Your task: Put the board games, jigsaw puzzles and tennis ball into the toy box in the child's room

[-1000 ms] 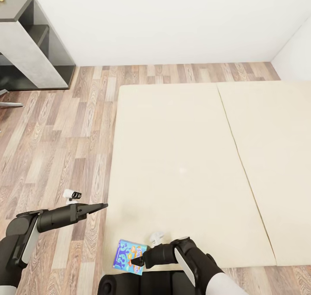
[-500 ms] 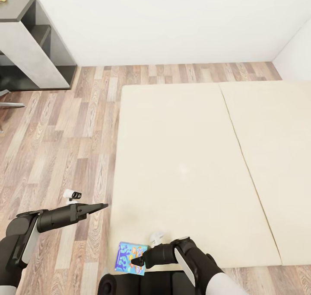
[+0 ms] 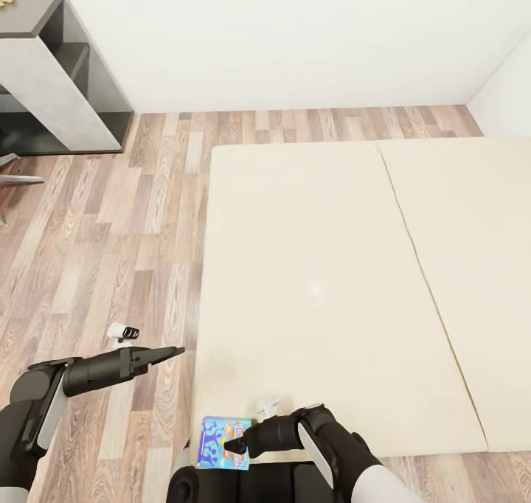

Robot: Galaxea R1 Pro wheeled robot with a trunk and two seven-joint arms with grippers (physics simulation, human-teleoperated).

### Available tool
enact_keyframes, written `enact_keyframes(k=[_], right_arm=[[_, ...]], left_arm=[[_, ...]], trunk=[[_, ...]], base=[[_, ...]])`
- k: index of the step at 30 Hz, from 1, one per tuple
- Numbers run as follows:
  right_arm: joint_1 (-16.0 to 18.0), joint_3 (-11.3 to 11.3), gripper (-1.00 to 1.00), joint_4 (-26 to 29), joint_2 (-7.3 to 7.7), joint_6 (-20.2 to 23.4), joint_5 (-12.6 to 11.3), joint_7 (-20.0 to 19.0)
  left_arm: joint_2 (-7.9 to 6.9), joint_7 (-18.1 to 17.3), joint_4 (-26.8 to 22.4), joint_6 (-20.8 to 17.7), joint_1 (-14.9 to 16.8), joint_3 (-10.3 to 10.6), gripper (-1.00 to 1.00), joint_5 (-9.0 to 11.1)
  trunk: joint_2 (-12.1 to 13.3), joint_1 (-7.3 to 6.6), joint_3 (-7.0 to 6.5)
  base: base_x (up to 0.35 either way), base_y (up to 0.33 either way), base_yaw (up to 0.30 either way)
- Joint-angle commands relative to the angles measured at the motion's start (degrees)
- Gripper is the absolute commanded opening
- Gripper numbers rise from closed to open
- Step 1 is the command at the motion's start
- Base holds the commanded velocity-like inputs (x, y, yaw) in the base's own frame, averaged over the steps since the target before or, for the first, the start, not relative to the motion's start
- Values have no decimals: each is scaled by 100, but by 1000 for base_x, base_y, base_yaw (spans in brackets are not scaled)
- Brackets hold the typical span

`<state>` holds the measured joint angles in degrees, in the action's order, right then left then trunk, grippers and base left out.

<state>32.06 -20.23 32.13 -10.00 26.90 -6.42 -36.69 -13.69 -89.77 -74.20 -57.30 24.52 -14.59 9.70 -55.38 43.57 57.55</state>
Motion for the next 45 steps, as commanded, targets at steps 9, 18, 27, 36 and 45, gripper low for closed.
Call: enact_keyframes(k=[9, 18, 27, 36, 45], right_arm=[[2, -7, 100, 4, 0, 57, -61, 13], [3, -7, 100, 4, 0, 57, -61, 13], [2, -7, 100, 4, 0, 55, -61, 13], [2, -7, 100, 7, 0, 53, -61, 9], [2, -7, 100, 12, 0, 53, -61, 10]], left_arm=[[-2, -23, -4, -59, 1, 0, 100, -3], [-2, -23, 0, -61, 1, 0, 100, -3], [-2, -23, -1, -60, 1, 0, 100, -3], [-2, -23, 1, -61, 1, 0, 100, -3], [-2, -23, -3, -60, 1, 0, 100, -3]], trunk=[[-3, 1, 3], [-3, 1, 3], [-3, 1, 3], [-3, 1, 3], [-3, 1, 3]], base=[[0, 27, 0], [0, 60, 0], [0, 38, 0], [0, 42, 0], [0, 3, 0]])
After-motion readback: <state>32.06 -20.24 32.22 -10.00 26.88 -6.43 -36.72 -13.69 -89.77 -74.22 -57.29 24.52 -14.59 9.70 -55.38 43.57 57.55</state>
